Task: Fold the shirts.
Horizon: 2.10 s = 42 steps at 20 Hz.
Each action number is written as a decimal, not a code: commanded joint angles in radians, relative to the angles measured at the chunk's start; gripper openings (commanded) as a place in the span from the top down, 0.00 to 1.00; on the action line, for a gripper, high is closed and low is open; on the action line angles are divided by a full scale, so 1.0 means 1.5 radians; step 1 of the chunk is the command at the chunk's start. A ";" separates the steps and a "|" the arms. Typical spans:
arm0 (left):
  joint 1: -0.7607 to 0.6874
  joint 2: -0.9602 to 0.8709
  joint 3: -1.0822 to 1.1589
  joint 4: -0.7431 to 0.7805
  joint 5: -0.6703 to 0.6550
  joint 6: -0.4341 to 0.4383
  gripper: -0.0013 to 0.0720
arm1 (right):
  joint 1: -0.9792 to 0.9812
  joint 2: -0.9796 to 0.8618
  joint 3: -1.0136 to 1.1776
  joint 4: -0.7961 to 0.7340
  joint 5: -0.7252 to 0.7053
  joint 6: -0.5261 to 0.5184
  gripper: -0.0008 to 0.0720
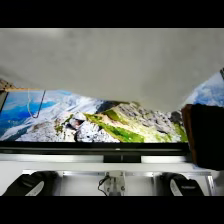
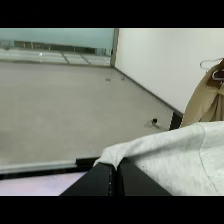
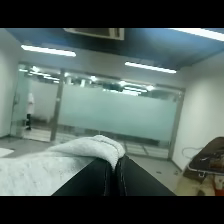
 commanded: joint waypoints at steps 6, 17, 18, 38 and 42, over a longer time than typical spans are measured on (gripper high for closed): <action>0.003 -0.055 -0.256 0.084 -0.053 -0.010 0.93 | -0.001 -0.235 0.005 -0.057 0.022 0.025 0.89; 0.002 -0.366 -0.369 0.018 0.043 -0.010 0.93 | 0.004 -0.710 0.005 0.174 -0.049 0.254 0.89; 0.002 -0.381 -0.369 0.009 0.043 -0.010 0.93 | 0.009 -0.729 0.005 0.175 0.016 0.252 0.89; 0.080 -0.368 -0.369 -0.051 -0.051 0.077 0.93 | 0.317 -0.233 -0.748 0.231 0.239 0.488 0.23; 0.080 -0.368 -0.369 -0.053 -0.052 0.096 0.93 | 0.471 -0.290 -0.783 0.292 0.110 0.536 0.23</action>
